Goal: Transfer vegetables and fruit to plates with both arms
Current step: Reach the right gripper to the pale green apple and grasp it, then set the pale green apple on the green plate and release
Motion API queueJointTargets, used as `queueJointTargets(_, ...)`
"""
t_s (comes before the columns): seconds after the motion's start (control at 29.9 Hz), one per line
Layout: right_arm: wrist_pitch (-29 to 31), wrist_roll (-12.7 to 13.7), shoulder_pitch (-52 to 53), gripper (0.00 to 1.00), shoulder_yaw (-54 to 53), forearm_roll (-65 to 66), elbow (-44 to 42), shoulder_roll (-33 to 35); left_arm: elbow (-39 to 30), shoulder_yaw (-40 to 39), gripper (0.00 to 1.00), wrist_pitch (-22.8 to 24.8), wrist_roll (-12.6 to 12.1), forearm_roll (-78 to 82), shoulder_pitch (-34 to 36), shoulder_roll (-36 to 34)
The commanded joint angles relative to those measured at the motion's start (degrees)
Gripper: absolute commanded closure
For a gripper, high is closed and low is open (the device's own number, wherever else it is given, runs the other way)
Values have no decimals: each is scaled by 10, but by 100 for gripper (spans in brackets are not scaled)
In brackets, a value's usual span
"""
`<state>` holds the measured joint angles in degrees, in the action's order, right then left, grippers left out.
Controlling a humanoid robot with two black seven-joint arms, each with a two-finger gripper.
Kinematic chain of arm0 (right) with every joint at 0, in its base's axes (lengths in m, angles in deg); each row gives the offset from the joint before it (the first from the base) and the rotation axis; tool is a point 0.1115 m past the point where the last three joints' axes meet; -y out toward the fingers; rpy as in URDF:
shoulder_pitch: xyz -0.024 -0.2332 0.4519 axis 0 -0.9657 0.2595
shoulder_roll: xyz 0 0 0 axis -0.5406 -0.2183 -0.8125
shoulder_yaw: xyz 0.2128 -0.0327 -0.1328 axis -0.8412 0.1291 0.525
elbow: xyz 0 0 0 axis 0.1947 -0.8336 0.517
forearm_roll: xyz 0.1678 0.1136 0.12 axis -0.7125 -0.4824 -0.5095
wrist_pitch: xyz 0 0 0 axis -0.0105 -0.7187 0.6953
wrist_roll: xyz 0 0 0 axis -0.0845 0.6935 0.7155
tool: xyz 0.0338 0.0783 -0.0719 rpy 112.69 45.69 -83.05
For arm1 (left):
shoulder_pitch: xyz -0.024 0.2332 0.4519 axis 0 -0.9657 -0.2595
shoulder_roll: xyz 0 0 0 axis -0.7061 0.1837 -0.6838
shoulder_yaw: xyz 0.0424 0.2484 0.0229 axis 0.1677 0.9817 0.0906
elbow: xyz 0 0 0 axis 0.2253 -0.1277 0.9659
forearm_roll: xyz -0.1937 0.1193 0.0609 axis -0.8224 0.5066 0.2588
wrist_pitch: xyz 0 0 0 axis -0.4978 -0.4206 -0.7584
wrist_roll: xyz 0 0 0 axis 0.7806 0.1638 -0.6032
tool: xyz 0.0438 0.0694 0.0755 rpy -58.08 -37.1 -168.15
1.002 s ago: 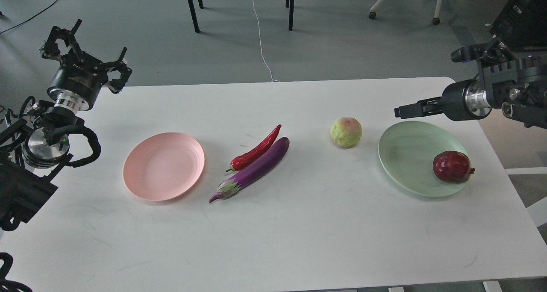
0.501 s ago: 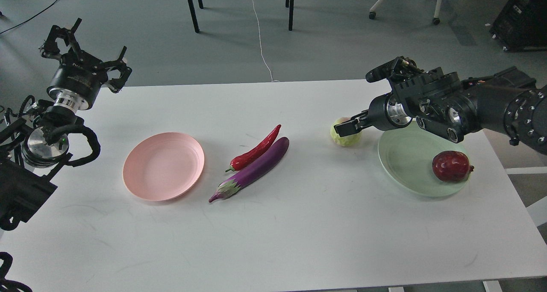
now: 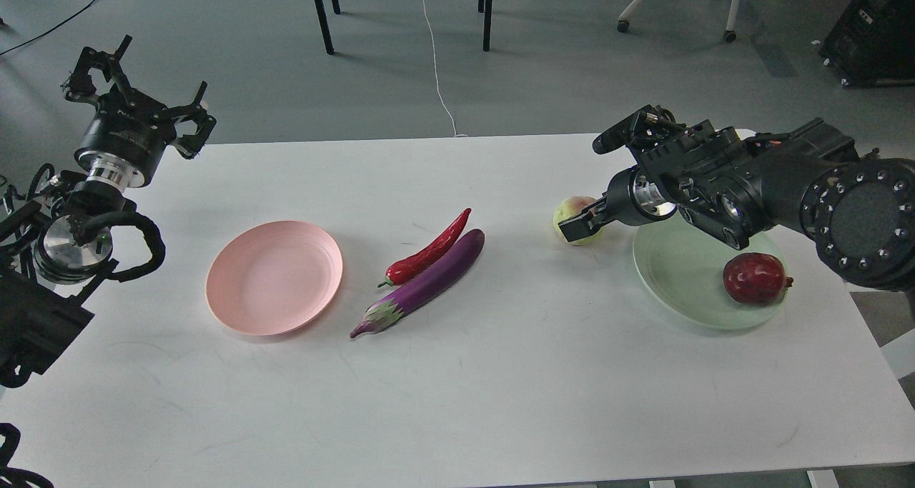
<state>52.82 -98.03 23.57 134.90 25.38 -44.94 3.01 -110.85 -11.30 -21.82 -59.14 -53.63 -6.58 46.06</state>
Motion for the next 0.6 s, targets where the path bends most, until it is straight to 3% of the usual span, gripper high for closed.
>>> queueJointTargets(0.0,11,0,-20,2,-6,-3,-28,-2,2,-1,2,0,1,0,0,1)
queueJointTargets(0.27,54,0,-90,10,-35,-2,-132,-23,2,-1,2,-1,1,0,-2,2)
queueJointTargets(0.57,59,-6,-58,44,-37,-1,-134,-23,5,-1,2,0,1,0,-1,-3)
